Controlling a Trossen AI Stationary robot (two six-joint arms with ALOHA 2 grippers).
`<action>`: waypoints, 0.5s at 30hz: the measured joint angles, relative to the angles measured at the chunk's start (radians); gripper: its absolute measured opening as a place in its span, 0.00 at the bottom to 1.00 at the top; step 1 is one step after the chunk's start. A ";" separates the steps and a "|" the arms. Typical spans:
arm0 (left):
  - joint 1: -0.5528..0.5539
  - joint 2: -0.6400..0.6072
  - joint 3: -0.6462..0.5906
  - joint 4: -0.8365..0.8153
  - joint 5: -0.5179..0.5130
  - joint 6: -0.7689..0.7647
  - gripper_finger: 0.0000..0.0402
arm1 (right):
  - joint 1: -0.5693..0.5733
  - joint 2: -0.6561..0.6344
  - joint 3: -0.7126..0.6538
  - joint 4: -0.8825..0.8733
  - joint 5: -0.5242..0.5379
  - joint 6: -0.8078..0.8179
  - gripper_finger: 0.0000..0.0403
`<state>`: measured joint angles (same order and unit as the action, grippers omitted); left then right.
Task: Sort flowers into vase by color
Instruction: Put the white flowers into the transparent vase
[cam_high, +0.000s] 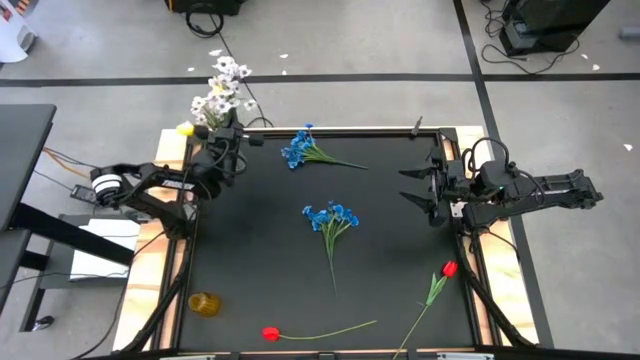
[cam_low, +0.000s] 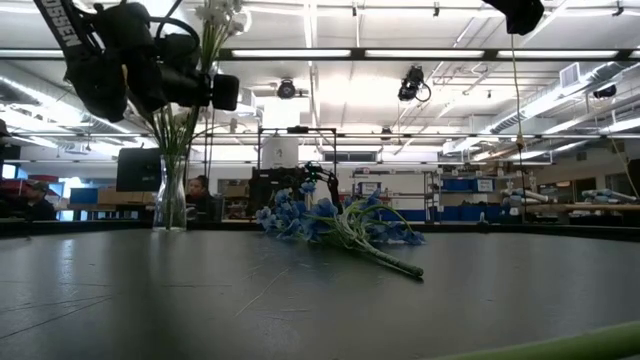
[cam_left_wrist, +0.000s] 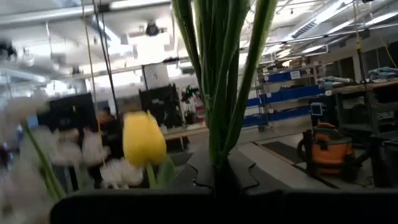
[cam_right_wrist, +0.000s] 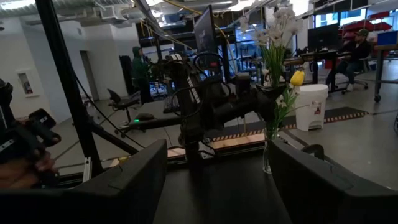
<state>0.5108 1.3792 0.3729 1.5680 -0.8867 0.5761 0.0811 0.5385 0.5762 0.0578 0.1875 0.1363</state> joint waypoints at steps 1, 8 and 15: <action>0.004 -0.007 0.000 0.000 0.026 0.032 0.02 | 0.000 0.000 0.000 0.000 0.000 0.000 0.71; -0.004 -0.069 0.018 0.001 0.087 0.200 0.02 | 0.000 0.000 0.000 0.000 0.000 0.000 0.71; 0.034 -0.071 -0.011 0.000 0.063 0.110 0.02 | 0.000 0.000 0.000 0.000 0.000 0.000 0.71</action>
<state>0.5444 1.3084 0.3618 1.5681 -0.8235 0.6861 0.0811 0.5385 0.5762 0.0578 0.1879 0.1364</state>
